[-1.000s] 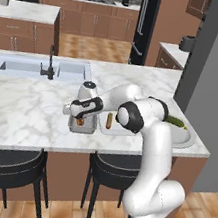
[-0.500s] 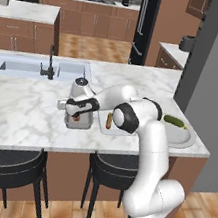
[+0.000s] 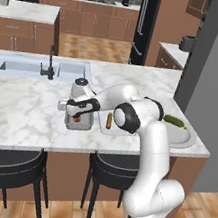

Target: Place one cooked food and one vegetable from the large plate to each tupperware container.

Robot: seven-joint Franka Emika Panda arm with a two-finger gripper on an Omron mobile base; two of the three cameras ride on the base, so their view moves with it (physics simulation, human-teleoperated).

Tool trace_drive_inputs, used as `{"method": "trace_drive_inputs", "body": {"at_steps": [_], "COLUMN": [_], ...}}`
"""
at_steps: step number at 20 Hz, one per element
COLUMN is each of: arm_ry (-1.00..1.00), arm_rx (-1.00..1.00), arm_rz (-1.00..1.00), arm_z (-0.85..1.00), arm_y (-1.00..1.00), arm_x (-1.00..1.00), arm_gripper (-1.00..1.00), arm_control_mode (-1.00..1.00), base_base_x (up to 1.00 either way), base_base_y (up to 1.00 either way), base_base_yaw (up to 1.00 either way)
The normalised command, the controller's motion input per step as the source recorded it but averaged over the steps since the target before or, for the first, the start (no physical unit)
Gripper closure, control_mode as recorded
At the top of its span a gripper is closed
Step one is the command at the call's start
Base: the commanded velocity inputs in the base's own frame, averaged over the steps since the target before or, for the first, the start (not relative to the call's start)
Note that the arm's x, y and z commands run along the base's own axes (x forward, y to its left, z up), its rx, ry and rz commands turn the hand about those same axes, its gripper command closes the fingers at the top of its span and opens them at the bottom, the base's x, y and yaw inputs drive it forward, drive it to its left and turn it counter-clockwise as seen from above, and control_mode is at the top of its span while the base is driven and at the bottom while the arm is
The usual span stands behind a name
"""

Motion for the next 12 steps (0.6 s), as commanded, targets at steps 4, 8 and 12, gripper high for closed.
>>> {"method": "trace_drive_inputs", "body": {"at_steps": [4, 8, 12], "arm_ry": [-0.16, -0.19, 0.07], "arm_rx": [0.0, 0.01, 0.08], "arm_rz": [0.0, 0.0, 0.0], "arm_z": [0.13, -0.2, -0.63], "arm_y": [-0.19, -0.12, -0.01], "arm_x": [0.01, -0.42, -0.62], "arm_gripper": [1.0, 1.0, 1.0], "arm_control_mode": [-1.0, -1.0, -1.0], "base_base_x": [0.0, 0.0, 0.0], "base_base_y": [0.0, 0.0, 0.0], "base_base_yaw": [0.0, 0.0, 0.0]}}
